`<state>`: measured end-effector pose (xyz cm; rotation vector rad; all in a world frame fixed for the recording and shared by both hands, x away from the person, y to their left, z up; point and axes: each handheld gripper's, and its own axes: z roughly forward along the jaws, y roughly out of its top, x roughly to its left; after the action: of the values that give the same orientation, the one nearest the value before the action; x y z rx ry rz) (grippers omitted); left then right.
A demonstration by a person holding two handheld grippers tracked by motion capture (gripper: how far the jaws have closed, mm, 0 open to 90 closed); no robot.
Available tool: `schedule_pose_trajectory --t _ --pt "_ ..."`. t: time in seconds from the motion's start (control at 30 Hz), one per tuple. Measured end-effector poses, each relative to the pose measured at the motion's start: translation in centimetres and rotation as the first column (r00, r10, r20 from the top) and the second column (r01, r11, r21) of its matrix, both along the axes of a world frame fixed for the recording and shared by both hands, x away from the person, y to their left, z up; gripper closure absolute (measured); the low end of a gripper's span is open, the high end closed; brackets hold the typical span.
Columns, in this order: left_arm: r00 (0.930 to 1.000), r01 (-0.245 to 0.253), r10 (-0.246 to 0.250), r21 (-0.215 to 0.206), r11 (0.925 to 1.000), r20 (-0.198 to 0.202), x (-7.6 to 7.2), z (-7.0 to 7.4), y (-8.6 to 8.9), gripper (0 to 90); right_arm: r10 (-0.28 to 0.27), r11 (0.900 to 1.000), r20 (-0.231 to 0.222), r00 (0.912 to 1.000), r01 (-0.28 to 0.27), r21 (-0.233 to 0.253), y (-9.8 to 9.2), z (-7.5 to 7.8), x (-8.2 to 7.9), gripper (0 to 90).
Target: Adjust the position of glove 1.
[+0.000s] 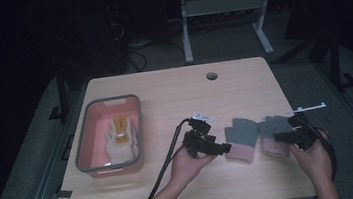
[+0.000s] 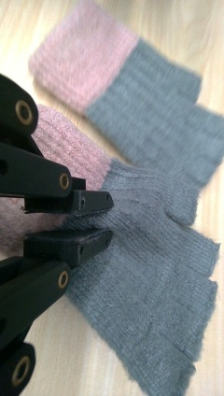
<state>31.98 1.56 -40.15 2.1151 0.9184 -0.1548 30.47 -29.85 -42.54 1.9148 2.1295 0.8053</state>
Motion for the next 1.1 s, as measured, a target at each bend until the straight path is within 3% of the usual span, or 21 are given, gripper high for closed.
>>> schedule_pose_trajectory --t 0.37,0.7,0.87,1.1 --pt "0.9999 -0.01 0.01 0.003 0.9999 0.008 0.1 -0.4 0.2 32.2 0.037 0.999 0.042 0.9984 -0.038 0.016 2.2 1.7 -0.2 81.1" --pt "0.9994 -0.03 0.03 -0.013 0.9995 0.016 0.6 -0.1 1.1 32.2 0.064 0.998 0.021 0.9977 -0.064 0.021 5.2 1.8 0.6 81.0" --pt "0.9995 -0.023 0.023 -0.013 0.9996 0.019 0.3 -0.2 1.6 32.2 0.088 0.996 0.005 0.9961 -0.088 0.007 8.0 1.9 1.6 80.8" --pt "0.9994 -0.028 0.029 -0.009 0.9996 0.018 0.3 -0.5 2.3 32.2 0.079 0.997 -0.007 0.9968 -0.079 0.005 9.2 1.5 2.1 80.8"
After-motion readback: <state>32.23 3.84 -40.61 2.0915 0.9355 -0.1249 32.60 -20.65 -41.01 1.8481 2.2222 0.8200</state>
